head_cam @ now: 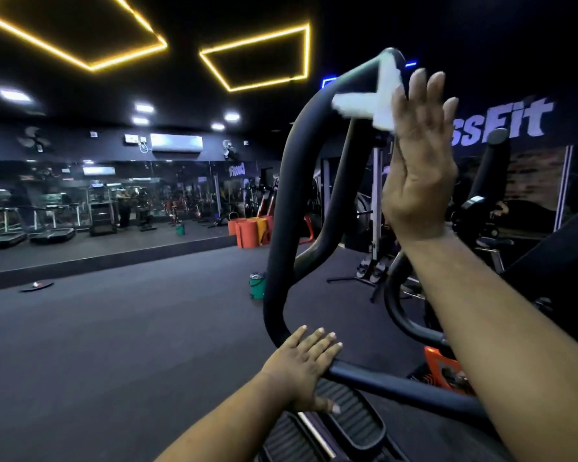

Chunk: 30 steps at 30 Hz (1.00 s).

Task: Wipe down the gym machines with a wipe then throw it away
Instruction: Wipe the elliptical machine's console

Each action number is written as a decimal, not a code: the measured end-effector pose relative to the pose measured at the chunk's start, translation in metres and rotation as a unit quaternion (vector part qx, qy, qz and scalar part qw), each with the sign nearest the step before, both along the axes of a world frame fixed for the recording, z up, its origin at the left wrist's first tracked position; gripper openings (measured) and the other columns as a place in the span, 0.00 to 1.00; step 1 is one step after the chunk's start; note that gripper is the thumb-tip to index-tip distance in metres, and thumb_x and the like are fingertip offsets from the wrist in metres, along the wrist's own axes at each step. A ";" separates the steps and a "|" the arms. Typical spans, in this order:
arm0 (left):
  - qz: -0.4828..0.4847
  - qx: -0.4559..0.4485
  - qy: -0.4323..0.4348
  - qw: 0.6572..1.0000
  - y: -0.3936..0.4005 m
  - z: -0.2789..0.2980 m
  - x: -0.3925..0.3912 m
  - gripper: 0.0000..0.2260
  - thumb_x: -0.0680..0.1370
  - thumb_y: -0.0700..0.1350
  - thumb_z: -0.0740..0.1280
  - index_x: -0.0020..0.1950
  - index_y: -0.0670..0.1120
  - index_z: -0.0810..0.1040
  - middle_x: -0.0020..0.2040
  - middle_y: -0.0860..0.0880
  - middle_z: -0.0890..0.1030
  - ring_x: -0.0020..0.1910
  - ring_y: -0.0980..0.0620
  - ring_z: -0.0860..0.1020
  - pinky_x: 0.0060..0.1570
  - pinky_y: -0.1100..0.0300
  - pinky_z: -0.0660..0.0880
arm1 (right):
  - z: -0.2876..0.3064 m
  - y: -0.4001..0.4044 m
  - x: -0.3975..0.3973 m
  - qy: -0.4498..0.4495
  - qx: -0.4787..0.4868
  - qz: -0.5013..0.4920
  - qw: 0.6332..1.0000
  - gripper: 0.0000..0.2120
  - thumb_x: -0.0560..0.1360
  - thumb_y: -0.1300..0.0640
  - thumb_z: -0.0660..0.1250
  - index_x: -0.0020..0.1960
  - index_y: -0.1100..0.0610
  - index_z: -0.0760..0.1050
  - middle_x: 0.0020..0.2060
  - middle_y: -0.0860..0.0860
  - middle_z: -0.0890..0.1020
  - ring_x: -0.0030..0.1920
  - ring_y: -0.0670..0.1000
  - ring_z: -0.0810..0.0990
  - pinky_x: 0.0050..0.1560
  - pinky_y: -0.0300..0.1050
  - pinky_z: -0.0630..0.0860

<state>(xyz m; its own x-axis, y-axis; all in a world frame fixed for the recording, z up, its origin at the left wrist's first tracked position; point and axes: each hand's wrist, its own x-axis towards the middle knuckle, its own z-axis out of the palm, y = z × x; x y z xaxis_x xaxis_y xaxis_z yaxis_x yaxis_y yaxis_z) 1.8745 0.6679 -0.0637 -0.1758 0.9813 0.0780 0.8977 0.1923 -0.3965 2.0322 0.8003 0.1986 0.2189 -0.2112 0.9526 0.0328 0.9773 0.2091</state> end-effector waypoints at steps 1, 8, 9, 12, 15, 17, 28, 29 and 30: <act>0.002 0.001 0.000 1.000 0.000 0.001 0.000 0.50 0.75 0.77 0.54 0.84 0.48 0.38 0.84 0.49 0.38 0.82 0.50 0.35 0.77 0.47 0.29 | 0.000 0.005 -0.007 -0.003 -0.010 -0.021 1.000 0.21 0.82 0.73 0.54 0.75 0.68 0.66 0.73 0.68 0.69 0.76 0.68 0.62 0.77 0.69 0.53; 0.003 0.003 0.001 1.000 -0.001 0.000 0.003 0.52 0.72 0.79 0.47 0.84 0.48 0.37 0.84 0.49 0.38 0.81 0.50 0.34 0.76 0.48 0.27 | -0.109 0.027 -0.063 -0.274 0.131 -0.272 0.913 0.30 0.74 0.67 0.54 0.76 0.60 0.69 0.77 0.58 0.67 0.78 0.61 0.62 0.75 0.68 0.58; 0.002 0.004 -0.004 1.000 -0.002 0.001 0.003 0.52 0.71 0.80 0.46 0.84 0.48 0.37 0.84 0.49 0.38 0.81 0.50 0.34 0.76 0.48 0.27 | -0.125 0.025 -0.063 -0.296 0.138 -0.285 0.901 0.30 0.74 0.66 0.53 0.76 0.60 0.69 0.77 0.58 0.67 0.78 0.60 0.62 0.76 0.67 0.57; 0.006 -0.006 0.004 1.000 -0.002 0.002 0.004 0.50 0.75 0.77 0.52 0.83 0.48 0.35 0.83 0.49 0.36 0.81 0.50 0.33 0.77 0.46 0.29 | -0.157 0.016 -0.061 -0.329 0.102 -0.251 0.904 0.33 0.71 0.67 0.57 0.77 0.60 0.67 0.76 0.58 0.69 0.77 0.59 0.65 0.76 0.64 0.57; 0.007 -0.005 0.017 1.000 -0.002 0.002 0.004 0.50 0.76 0.76 0.53 0.83 0.47 0.34 0.83 0.49 0.36 0.81 0.49 0.32 0.77 0.46 0.29 | -0.166 0.007 -0.052 -0.366 0.086 -0.111 0.920 0.32 0.71 0.72 0.61 0.76 0.62 0.68 0.74 0.59 0.71 0.76 0.58 0.68 0.76 0.60 0.63; 0.008 -0.006 0.022 1.000 -0.001 0.002 0.004 0.50 0.75 0.76 0.52 0.83 0.48 0.34 0.83 0.48 0.36 0.81 0.48 0.32 0.77 0.46 0.28 | -0.154 0.001 -0.040 -0.332 0.079 -0.027 0.940 0.28 0.75 0.73 0.58 0.75 0.65 0.69 0.72 0.61 0.73 0.74 0.58 0.71 0.75 0.58 0.66; 0.011 -0.028 0.100 0.995 -0.018 0.013 0.007 0.46 0.77 0.76 0.46 0.83 0.47 0.36 0.83 0.47 0.38 0.81 0.48 0.34 0.72 0.36 0.25 | -0.092 -0.027 -0.049 -0.263 0.226 -0.120 0.930 0.25 0.78 0.71 0.59 0.75 0.64 0.69 0.75 0.61 0.68 0.77 0.62 0.64 0.76 0.63 0.62; 0.011 -0.025 0.134 0.991 -0.024 0.015 0.003 0.45 0.77 0.75 0.44 0.83 0.47 0.36 0.83 0.47 0.38 0.81 0.47 0.33 0.72 0.36 0.25 | -0.104 -0.020 -0.052 -0.281 0.241 -0.135 0.919 0.24 0.79 0.70 0.58 0.75 0.64 0.69 0.76 0.60 0.68 0.77 0.61 0.64 0.77 0.61 0.62; 0.013 -0.014 0.160 0.987 -0.031 0.017 -0.004 0.45 0.78 0.75 0.44 0.83 0.47 0.36 0.83 0.46 0.38 0.80 0.46 0.32 0.72 0.38 0.23 | -0.113 -0.014 -0.053 -0.292 0.249 -0.145 0.912 0.24 0.80 0.69 0.57 0.75 0.63 0.69 0.76 0.59 0.68 0.78 0.60 0.63 0.77 0.60 0.62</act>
